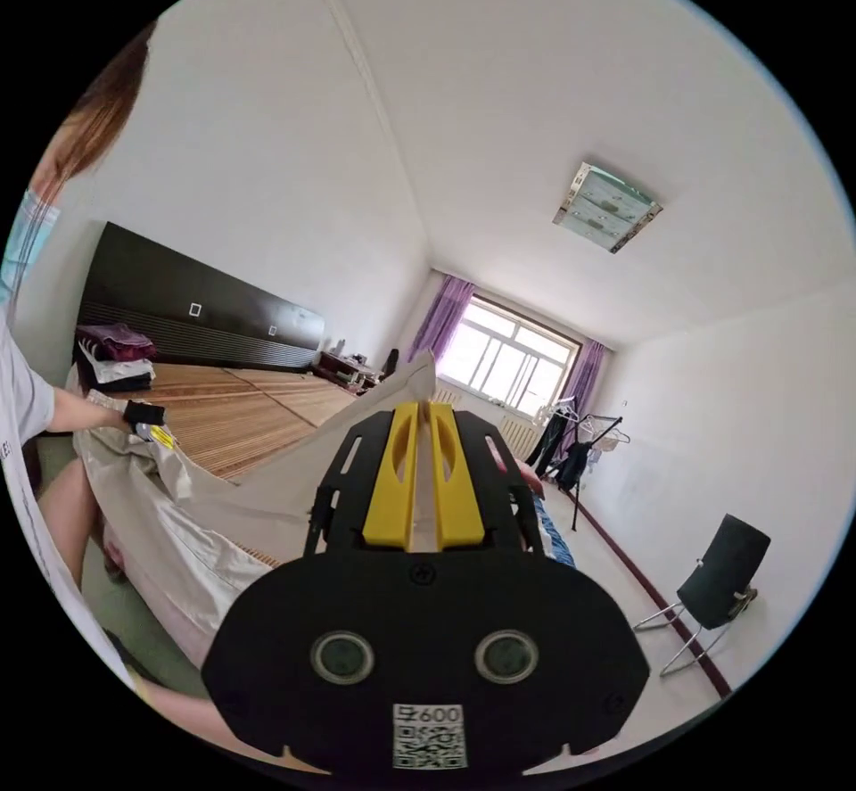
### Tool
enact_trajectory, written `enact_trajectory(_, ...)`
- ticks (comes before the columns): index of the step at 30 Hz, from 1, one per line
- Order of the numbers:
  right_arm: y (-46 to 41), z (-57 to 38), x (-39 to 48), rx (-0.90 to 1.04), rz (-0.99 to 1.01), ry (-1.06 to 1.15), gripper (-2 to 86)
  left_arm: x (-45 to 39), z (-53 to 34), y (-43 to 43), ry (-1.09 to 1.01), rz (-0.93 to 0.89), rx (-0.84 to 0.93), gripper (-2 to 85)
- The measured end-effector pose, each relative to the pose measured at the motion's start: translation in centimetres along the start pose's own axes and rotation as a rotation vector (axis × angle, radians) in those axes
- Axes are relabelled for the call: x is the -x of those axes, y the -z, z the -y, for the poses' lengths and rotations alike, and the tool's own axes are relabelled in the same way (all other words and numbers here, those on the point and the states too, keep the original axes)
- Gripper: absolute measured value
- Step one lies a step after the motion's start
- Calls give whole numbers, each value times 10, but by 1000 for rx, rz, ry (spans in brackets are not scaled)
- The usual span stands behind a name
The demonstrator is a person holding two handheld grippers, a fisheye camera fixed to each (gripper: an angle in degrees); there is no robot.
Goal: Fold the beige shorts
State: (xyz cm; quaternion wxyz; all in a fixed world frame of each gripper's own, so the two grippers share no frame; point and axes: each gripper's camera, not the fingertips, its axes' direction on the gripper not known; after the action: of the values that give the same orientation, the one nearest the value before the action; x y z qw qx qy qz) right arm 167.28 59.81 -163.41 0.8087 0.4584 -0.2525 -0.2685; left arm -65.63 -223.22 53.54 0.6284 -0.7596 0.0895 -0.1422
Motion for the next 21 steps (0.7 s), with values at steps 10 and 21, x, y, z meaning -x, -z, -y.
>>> enact_trajectory(10, -30, -46, 35, 187, -130, -9, -8, 60, -56, 101, 582, 266, -286, 10)
enact_trajectory(21, -47, -70, 54, 234, -27, -127, -9, 187, -87, 106, 603, -285, -171, 139)
